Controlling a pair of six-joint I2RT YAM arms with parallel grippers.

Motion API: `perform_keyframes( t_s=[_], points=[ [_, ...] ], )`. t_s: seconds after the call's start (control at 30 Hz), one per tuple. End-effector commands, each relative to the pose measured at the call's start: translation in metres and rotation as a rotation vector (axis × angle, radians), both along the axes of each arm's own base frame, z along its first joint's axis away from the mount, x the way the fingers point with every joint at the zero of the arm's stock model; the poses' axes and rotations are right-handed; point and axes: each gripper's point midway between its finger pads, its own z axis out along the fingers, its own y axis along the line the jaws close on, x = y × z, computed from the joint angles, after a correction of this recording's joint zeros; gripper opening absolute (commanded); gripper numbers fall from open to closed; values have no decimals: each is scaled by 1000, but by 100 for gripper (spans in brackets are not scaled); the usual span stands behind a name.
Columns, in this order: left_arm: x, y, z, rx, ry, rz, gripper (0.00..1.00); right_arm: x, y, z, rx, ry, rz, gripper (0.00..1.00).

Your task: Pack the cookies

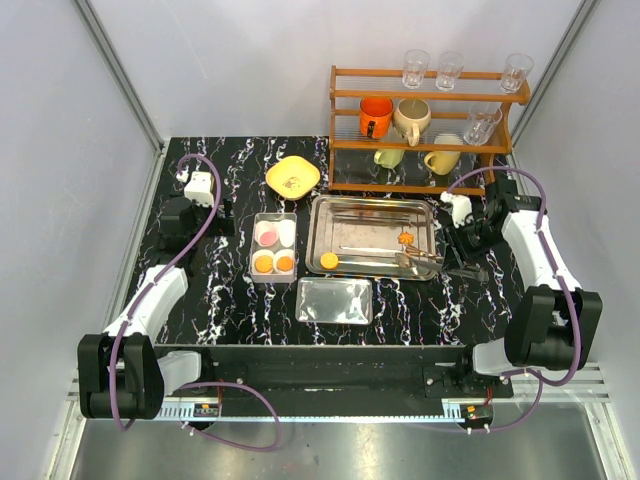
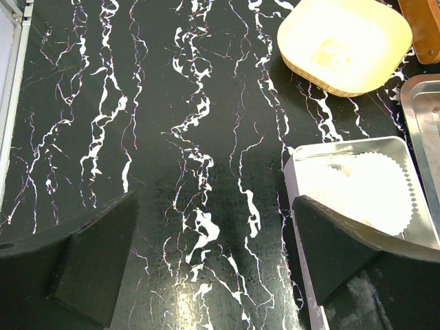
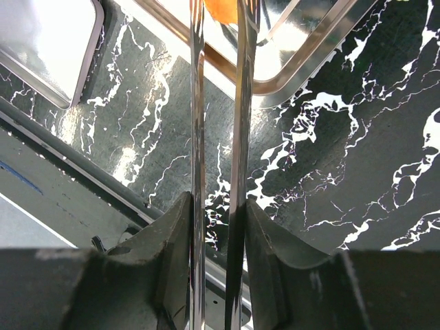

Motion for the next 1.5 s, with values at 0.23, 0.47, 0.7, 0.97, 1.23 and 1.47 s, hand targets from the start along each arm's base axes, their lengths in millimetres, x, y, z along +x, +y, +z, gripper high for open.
perform_keyframes(
  t_s=[0.23,0.47,0.7,0.97,1.23,1.47],
  points=[
    [6,3,20,6,-79,5,99,20,8,45,55,-98,-2,33],
    [7,2,21,1,-82,2,99,37,17,66,89,-150,8,31],
    [7,2,19,1,-78,2,99,52,63,76,99,-175,96,32],
    [7,2,19,0,-77,2,99,79,130,89,117,-210,219,32],
    [9,3,18,4,-71,10,99,104,196,102,132,-241,335,32],
    [11,4,15,10,-66,12,99,121,236,95,135,-239,399,31]
  ],
)
